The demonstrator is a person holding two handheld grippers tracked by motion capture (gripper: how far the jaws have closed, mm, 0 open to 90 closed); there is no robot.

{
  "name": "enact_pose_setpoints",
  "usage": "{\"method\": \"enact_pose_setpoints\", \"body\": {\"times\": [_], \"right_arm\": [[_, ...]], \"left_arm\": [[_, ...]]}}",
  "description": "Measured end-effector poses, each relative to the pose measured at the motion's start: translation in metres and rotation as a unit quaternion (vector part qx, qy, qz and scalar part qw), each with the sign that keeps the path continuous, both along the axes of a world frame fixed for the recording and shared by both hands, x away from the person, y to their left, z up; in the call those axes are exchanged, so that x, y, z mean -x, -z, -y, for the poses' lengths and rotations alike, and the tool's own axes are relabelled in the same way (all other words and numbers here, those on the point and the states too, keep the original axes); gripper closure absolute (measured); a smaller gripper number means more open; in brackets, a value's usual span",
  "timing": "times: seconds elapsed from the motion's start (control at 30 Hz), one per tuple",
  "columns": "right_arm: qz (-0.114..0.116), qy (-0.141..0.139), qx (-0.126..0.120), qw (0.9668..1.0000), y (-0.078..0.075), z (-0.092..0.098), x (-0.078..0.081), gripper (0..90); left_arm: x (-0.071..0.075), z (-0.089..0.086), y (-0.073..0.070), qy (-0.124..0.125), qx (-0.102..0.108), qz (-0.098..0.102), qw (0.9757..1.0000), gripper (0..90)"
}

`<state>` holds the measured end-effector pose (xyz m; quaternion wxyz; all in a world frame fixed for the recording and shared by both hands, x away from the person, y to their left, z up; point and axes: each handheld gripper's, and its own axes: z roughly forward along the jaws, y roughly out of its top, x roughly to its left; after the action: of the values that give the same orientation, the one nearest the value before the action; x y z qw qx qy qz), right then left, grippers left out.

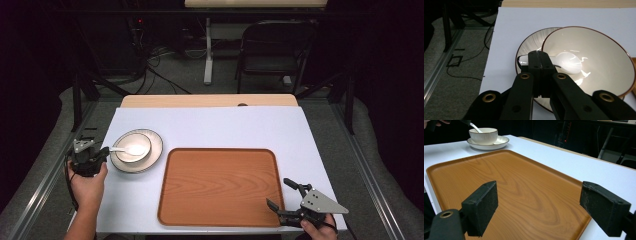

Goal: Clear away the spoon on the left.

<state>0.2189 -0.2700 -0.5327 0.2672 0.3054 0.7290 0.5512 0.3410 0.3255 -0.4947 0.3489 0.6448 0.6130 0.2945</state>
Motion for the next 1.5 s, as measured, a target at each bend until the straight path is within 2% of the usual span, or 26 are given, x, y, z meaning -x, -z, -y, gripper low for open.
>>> {"method": "enact_pose_setpoints", "body": {"times": [0.3,0.6,0.73,0.9,0.93,1.03,1.07,1.1,1.13,1.17,1.2,1.23,1.3,1.33,1.4,1.5], "right_arm": [[-0.001,-0.001,0.000,1.0000,0.0000,-0.0002,-0.0002,14.4],[-0.002,-0.001,0.000,1.0000,0.0001,-0.0006,-0.0005,14.4],[-0.002,-0.001,0.000,1.0000,0.0001,-0.0006,-0.0004,14.4],[-0.002,-0.001,0.000,1.0000,0.0001,-0.0005,-0.0005,14.4],[-0.002,-0.001,0.000,1.0000,0.0000,-0.0005,-0.0004,14.4],[-0.002,-0.001,0.000,1.0000,0.0000,-0.0005,-0.0004,14.4],[-0.001,-0.001,0.000,1.0000,0.0000,-0.0005,-0.0004,14.4],[-0.001,-0.001,0.000,1.0000,0.0000,-0.0005,-0.0004,14.4],[-0.002,-0.001,0.000,1.0000,0.0000,-0.0004,-0.0002,14.4],[-0.002,-0.001,0.000,1.0000,0.0000,-0.0004,-0.0002,14.4],[-0.001,-0.001,0.000,1.0000,0.0000,-0.0003,-0.0003,14.4],[-0.002,-0.001,0.000,1.0000,0.0000,-0.0003,-0.0002,14.4],[-0.001,-0.001,0.000,1.0000,0.0000,-0.0003,-0.0004,14.4],[-0.001,-0.001,0.000,1.0000,0.0000,-0.0004,-0.0001,14.4],[0.000,-0.001,0.001,1.0000,0.0000,-0.0003,-0.0002,14.4],[-0.001,-0.001,0.000,1.0000,0.0000,-0.0002,-0.0001,14.4]], "left_arm": [[-0.0081,-0.0053,-0.0004,-0.008,0.007,0.002,0.9999,90.0],[-0.0065,-0.0081,-0.0005,-0.013,0.023,0.004,0.9996,90.0],[-0.0039,-0.0095,-0.0027,-0.014,0.040,0.009,0.9991,89.5],[-0.0018,-0.0091,-0.0053,-0.017,0.054,0.015,0.9983,82.4],[-0.0016,-0.0086,-0.0059,-0.016,0.062,0.016,0.9978,80.8],[-0.0019,-0.0077,-0.0058,-0.018,0.066,0.019,0.9975,77.3],[-0.0021,-0.0071,-0.0057,-0.021,0.072,0.023,0.9969,70.3],[-0.0023,-0.0070,-0.0054,-0.023,0.076,0.026,0.9965,70.3],[-0.0030,-0.0067,-0.0046,-0.028,0.085,0.029,0.9956,66.6],[-0.0030,-0.0067,-0.0046,-0.028,0.085,0.029,0.9956,64.6],[-0.0034,-0.0069,-0.0041,-0.030,0.098,0.027,0.9944,61.8],[-0.0041,-0.0068,-0.0031,-0.033,0.103,0.031,0.9937,59.9],[-0.0046,-0.0070,-0.0026,-0.037,0.105,0.031,0.9933,57.2],[-0.0049,-0.0072,-0.0020,-0.045,0.110,0.032,0.9924,51.9],[-0.0053,-0.0079,-0.0009,-0.048,0.112,0.033,0.9920,48.3],[-0.0061,-0.0089,0.0007,-0.050,0.116,0.030,0.9915,45.6]]}}
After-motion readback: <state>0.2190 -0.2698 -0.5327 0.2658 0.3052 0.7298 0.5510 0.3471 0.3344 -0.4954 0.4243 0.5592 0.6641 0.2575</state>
